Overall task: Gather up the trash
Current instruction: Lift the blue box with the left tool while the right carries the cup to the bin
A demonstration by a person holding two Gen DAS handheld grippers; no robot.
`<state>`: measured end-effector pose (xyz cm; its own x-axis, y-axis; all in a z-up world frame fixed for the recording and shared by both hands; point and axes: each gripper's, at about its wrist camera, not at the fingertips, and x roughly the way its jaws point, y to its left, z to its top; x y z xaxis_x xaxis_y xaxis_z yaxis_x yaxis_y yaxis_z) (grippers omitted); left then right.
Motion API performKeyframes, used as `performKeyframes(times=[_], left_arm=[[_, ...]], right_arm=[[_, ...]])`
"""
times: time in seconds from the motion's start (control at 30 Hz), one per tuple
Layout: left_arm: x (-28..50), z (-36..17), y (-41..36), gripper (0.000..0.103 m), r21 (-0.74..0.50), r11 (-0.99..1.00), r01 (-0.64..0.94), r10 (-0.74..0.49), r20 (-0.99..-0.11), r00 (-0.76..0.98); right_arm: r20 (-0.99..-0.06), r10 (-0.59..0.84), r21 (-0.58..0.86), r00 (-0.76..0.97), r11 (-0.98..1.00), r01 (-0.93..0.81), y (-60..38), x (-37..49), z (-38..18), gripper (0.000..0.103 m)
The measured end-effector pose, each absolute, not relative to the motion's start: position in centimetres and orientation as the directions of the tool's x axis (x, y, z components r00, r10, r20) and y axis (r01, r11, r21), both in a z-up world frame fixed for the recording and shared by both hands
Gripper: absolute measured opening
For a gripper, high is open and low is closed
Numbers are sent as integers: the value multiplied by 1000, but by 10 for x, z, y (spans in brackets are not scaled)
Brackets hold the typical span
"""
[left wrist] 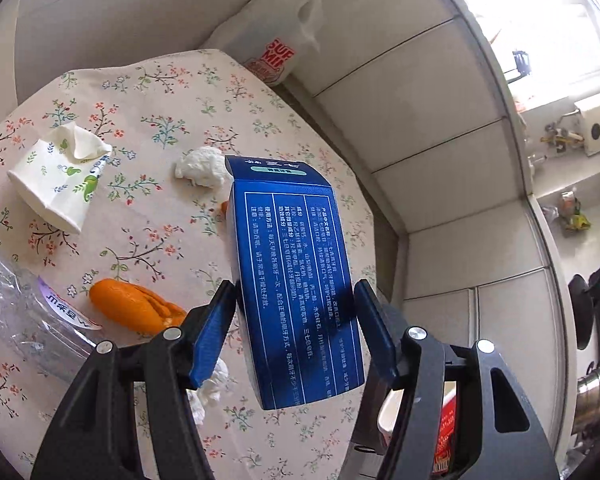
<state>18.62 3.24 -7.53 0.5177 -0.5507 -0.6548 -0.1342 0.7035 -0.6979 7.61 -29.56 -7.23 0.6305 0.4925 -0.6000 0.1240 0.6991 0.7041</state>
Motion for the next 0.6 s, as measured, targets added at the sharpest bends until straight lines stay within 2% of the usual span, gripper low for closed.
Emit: performKeyframes(times=[0.33,0.5,0.6], left_arm=[[172,-53,-11,60,-731,682,-16,-633,-601,487],[169,-54,-29,60,-739,674,8,-657,-595,463],[167,-55,-45,60,-738,675,22,-668,-598,443]], right_arm=[[-564,353,700,746,683,207,-367,40,-51,93],[-584,187,665,790,669,333,-421,17,-47,93],[-638,69,596,767,675,435,-446,10,-50,94]])
